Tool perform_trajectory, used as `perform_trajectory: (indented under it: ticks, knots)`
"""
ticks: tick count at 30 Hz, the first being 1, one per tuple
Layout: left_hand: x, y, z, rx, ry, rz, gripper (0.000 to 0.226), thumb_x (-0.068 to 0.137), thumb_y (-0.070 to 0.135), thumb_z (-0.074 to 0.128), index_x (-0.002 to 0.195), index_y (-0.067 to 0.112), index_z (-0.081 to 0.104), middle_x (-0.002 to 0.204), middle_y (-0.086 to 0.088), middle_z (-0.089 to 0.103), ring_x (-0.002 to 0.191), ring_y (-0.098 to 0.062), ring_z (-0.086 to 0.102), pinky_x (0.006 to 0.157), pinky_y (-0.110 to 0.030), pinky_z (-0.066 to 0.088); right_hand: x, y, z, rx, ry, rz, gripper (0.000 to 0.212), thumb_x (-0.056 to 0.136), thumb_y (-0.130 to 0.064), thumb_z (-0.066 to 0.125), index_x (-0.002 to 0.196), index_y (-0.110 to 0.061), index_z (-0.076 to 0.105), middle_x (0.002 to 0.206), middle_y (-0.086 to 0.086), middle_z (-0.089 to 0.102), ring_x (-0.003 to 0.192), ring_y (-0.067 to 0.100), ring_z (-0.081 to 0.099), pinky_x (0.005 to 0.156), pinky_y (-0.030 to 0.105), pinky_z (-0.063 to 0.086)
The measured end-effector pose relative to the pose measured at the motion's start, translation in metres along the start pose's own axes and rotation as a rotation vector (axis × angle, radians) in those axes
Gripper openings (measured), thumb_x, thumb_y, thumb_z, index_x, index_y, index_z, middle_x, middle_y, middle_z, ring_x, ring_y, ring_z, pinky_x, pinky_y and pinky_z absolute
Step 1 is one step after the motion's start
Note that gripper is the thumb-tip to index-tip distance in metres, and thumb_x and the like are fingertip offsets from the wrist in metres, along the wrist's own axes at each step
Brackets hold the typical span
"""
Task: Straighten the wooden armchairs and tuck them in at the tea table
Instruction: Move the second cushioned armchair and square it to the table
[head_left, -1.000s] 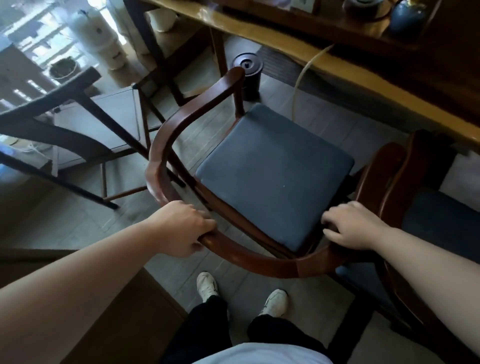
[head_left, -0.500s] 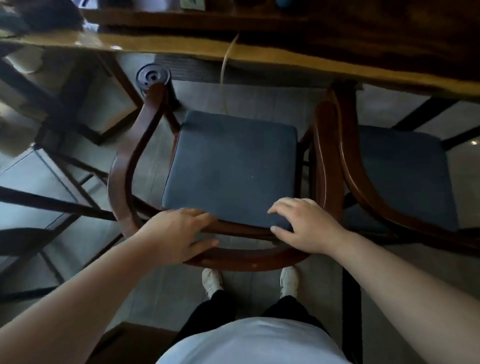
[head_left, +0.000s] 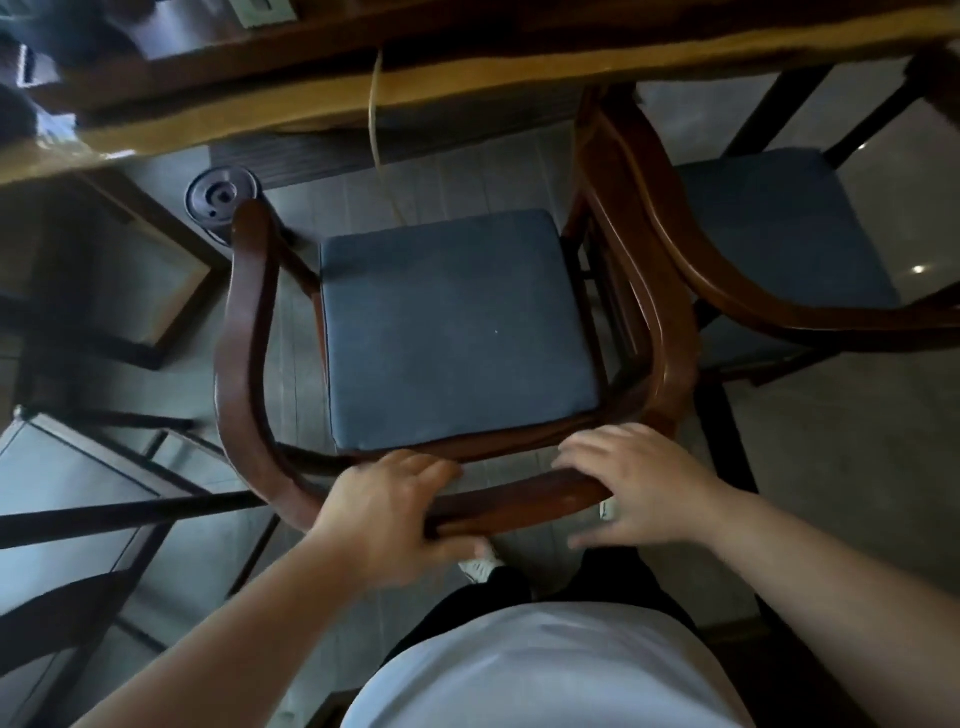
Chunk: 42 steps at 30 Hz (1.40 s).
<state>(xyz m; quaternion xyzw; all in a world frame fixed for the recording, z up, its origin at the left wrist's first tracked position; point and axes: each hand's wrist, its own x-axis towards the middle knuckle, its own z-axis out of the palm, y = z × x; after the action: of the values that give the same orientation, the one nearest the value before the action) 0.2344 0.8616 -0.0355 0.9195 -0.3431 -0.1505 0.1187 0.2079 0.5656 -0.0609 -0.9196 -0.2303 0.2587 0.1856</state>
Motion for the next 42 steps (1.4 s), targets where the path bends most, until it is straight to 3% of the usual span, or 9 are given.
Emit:
perform_trajectory:
  ticks: [3,6,9,14,20,24,27,33,42]
  knots:
    - [-0.006,0.01,0.013,0.065,0.01,0.057,0.035,0.072,0.056,0.053,0.085,0.024,0.058,0.069,0.006,0.064,0.059,-0.023,0.063,0.039,-0.031,0.047,0.001,0.0,0.014,-0.033,0.221,-0.024,0.034,0.074,-0.049,0.061,0.098,-0.026,0.07,0.098,-0.009,0.071,0.091,0.019,0.067,0.078,0.039,0.052]
    - [-0.006,0.004,0.018,0.089,0.026,0.1,0.024,0.079,0.042,0.047,0.071,0.021,0.055,0.057,0.007,0.056,0.042,-0.022,0.054,0.036,-0.024,0.03,-0.001,-0.004,0.019,-0.012,0.305,-0.007,0.027,0.067,-0.037,0.066,0.09,-0.025,0.073,0.086,-0.009,0.073,0.081,0.02,0.068,0.073,0.04,0.053]
    - [-0.006,-0.005,0.022,0.102,0.026,0.139,0.027,0.082,0.042,0.045,0.072,0.02,0.055,0.058,0.007,0.057,0.042,-0.022,0.054,0.036,-0.024,0.03,0.001,-0.005,0.025,-0.02,0.341,0.016,0.027,0.062,-0.029,0.072,0.088,-0.024,0.072,0.083,-0.009,0.072,0.078,0.021,0.067,0.072,0.04,0.052]
    - [-0.009,-0.029,0.007,0.178,-0.005,0.075,0.026,0.079,0.044,0.046,0.075,0.024,0.062,0.06,0.009,0.062,0.047,-0.019,0.059,0.037,-0.023,0.033,0.023,-0.018,0.03,-0.024,0.37,0.006,0.024,0.068,-0.038,0.073,0.087,-0.024,0.07,0.08,-0.008,0.07,0.076,0.022,0.066,0.068,0.038,0.05]
    - [-0.016,-0.041,0.0,0.147,0.067,-0.108,0.016,0.069,0.038,0.058,0.073,0.023,0.062,0.059,0.008,0.061,0.05,-0.024,0.059,0.039,-0.028,0.044,0.049,-0.028,0.025,-0.025,0.337,-0.095,0.029,0.074,-0.045,0.07,0.09,-0.022,0.069,0.086,-0.007,0.071,0.082,0.021,0.067,0.07,0.039,0.054]
    - [-0.011,-0.036,0.001,0.146,0.082,-0.112,0.022,0.059,0.03,0.077,0.07,0.022,0.06,0.056,0.007,0.058,0.045,-0.024,0.056,0.039,-0.025,0.037,0.05,-0.017,0.02,-0.055,0.311,-0.137,0.037,0.078,-0.052,0.057,0.095,-0.022,0.069,0.088,-0.007,0.073,0.078,0.022,0.071,0.062,0.041,0.056]
    - [0.0,-0.031,0.004,0.141,0.11,-0.09,0.025,0.059,0.03,0.079,0.067,0.021,0.057,0.055,0.007,0.058,0.044,-0.024,0.056,0.039,-0.026,0.033,0.05,-0.003,0.007,-0.095,0.297,-0.15,0.037,0.078,-0.053,0.059,0.096,-0.023,0.07,0.089,-0.008,0.075,0.077,0.021,0.072,0.06,0.04,0.057]
    - [0.034,-0.02,0.002,0.095,0.172,-0.043,0.023,0.062,0.035,0.066,0.066,0.02,0.05,0.054,0.004,0.057,0.044,-0.027,0.056,0.038,-0.029,0.042,0.053,0.031,-0.021,-0.129,0.293,-0.125,0.037,0.074,-0.051,0.067,0.098,-0.024,0.071,0.094,-0.008,0.076,0.082,0.02,0.072,0.066,0.042,0.059]
    - [0.06,-0.032,-0.013,0.168,0.154,-0.068,0.036,0.047,0.032,0.084,0.063,0.021,0.054,0.051,0.004,0.057,0.04,-0.024,0.054,0.039,-0.023,0.029,0.075,0.035,-0.043,-0.093,0.238,-0.046,0.039,0.075,-0.052,0.065,0.103,-0.026,0.07,0.099,-0.008,0.075,0.092,0.022,0.07,0.078,0.041,0.054]
